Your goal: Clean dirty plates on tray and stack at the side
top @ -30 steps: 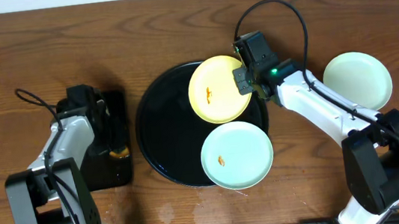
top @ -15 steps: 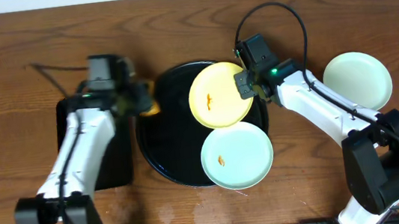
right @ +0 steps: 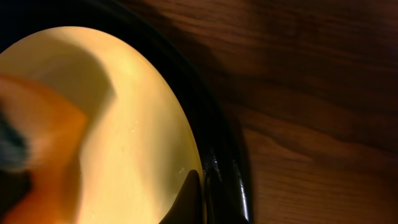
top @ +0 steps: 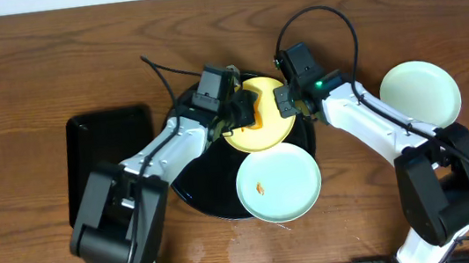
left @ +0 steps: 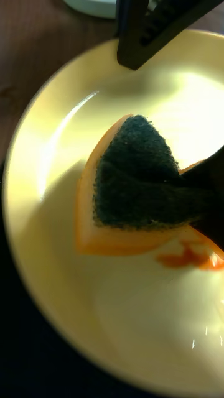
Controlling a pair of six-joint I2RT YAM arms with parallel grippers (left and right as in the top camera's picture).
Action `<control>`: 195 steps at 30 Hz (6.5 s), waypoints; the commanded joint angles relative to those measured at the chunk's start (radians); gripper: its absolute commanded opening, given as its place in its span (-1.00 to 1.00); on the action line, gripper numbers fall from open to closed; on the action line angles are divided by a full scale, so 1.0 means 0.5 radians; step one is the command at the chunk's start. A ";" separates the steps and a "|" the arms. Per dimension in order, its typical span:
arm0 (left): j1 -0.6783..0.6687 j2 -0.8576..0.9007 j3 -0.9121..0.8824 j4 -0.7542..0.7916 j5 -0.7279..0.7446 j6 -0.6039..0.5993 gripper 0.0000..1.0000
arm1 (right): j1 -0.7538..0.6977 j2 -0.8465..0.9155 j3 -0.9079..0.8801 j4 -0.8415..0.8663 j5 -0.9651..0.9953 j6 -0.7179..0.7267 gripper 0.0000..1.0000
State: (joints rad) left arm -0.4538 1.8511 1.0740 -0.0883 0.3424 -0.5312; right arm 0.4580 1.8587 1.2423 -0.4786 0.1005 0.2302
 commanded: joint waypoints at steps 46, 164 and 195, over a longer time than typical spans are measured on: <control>0.024 0.274 0.063 -0.381 -0.156 0.021 -0.85 | 0.013 0.368 0.009 0.133 -0.253 -0.089 -0.98; 0.555 -0.055 0.017 -0.901 0.173 0.636 -0.84 | -0.081 0.363 0.012 -0.075 -0.638 -0.088 -0.98; 0.565 0.231 -0.046 -0.737 0.008 0.635 -0.85 | -0.105 0.250 0.015 -0.119 -1.563 -0.112 -0.83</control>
State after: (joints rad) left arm -0.1776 1.8874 1.0775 -0.4606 0.4259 -0.2306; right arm 0.3870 2.0014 1.2545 -0.5499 -0.4316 0.1989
